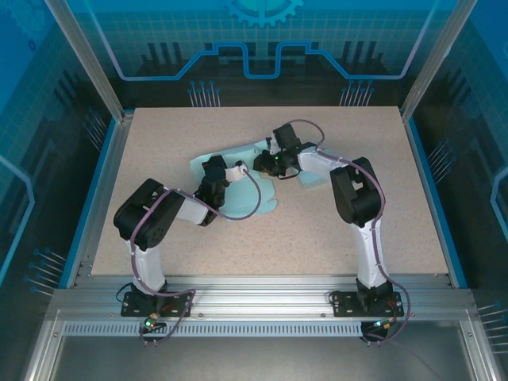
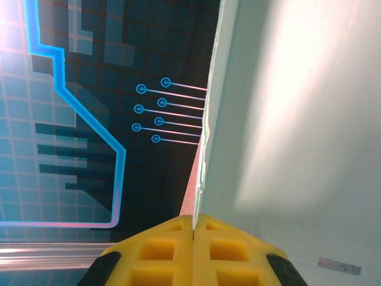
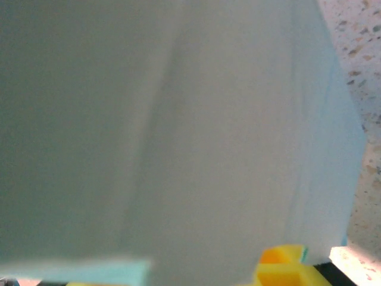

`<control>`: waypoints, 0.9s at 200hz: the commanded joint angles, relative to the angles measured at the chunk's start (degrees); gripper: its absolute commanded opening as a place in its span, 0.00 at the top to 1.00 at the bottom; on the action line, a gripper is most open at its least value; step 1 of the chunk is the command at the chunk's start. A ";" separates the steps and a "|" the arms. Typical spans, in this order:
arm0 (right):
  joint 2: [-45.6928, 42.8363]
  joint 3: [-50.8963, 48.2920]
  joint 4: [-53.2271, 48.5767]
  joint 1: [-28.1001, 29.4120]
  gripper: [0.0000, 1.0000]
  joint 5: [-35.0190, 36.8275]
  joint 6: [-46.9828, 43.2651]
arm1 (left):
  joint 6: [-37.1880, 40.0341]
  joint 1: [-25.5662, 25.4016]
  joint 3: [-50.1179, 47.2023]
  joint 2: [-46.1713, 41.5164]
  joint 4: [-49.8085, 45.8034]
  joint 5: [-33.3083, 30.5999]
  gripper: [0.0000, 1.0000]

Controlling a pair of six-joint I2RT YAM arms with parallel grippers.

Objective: Fold the paper box

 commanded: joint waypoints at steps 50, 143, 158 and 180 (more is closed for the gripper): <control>-6.16 -7.21 1.08 -0.79 0.70 1.64 -1.16 | -0.25 -1.95 -0.91 0.31 5.02 1.81 1.00; -29.78 -27.95 0.19 -6.16 0.60 5.26 -5.97 | 3.15 -4.34 -4.12 1.20 10.72 4.45 1.00; -32.81 -29.87 -0.19 -7.04 0.60 6.68 -5.88 | 3.20 -4.57 -5.01 0.97 11.05 4.83 1.00; -35.66 -31.46 -2.01 -7.92 0.64 10.58 -5.06 | 3.63 -5.00 -5.81 0.85 11.46 4.97 1.00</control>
